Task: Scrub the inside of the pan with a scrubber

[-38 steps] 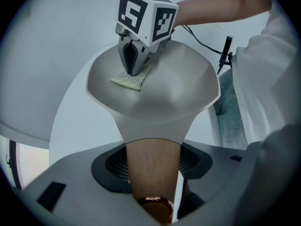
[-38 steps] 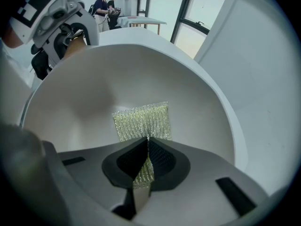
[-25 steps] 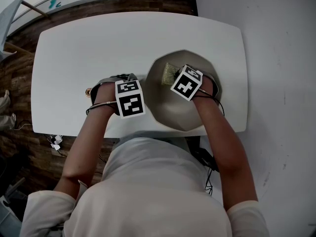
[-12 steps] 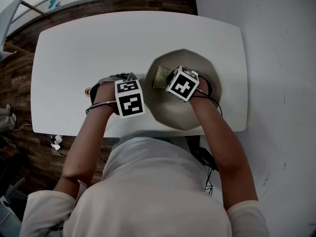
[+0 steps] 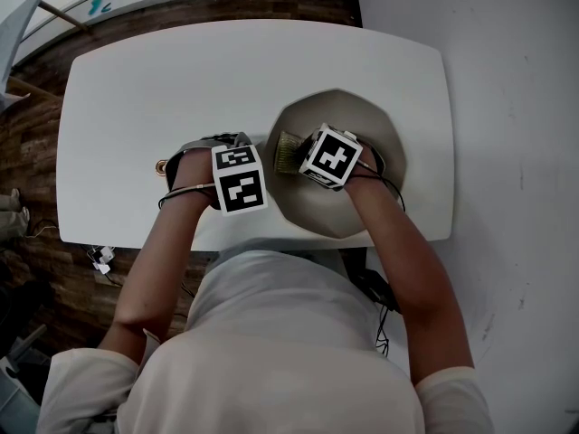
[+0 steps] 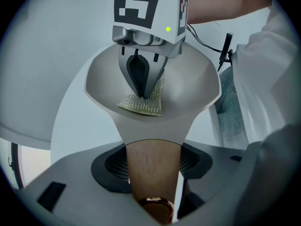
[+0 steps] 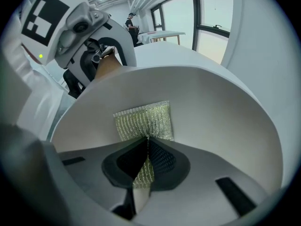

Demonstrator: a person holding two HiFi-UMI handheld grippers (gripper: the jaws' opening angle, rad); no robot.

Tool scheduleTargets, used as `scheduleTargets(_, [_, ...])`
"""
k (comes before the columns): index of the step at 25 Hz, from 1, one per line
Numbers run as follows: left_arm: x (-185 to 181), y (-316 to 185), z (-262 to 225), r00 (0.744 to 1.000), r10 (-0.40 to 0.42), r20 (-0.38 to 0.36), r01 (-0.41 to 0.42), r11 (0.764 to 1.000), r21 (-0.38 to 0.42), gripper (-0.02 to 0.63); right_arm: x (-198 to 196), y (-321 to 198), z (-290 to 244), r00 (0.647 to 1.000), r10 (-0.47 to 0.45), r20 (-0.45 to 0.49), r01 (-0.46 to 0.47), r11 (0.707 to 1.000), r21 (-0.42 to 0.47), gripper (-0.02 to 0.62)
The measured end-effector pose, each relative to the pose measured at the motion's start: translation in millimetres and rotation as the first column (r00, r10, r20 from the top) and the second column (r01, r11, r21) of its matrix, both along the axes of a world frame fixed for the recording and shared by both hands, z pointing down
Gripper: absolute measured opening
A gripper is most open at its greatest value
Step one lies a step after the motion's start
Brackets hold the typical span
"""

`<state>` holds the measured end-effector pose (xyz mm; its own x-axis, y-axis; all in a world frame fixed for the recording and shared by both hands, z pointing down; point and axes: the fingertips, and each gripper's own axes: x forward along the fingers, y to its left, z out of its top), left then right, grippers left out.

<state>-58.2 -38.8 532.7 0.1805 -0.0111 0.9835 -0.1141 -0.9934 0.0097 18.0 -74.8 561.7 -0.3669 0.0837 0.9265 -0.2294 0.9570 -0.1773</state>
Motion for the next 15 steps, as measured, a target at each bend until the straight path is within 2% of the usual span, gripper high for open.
scheduleTargets(7, [0.0,-0.8,0.4,1.0,-0.003,0.005,0.003,1.0,0.002,0.269,-5.2,18.1,0.6,0.999,-0.04,0.023,0.042,0.994,-0.102,0.026])
scheduleTargets(15, [0.9,0.1,0.8,1.0,-0.006,0.007,0.006,1.0,0.003,0.269,-5.6,44.1,0.6,0.996,-0.086,0.037,0.092,0.972,-0.214,0.026])
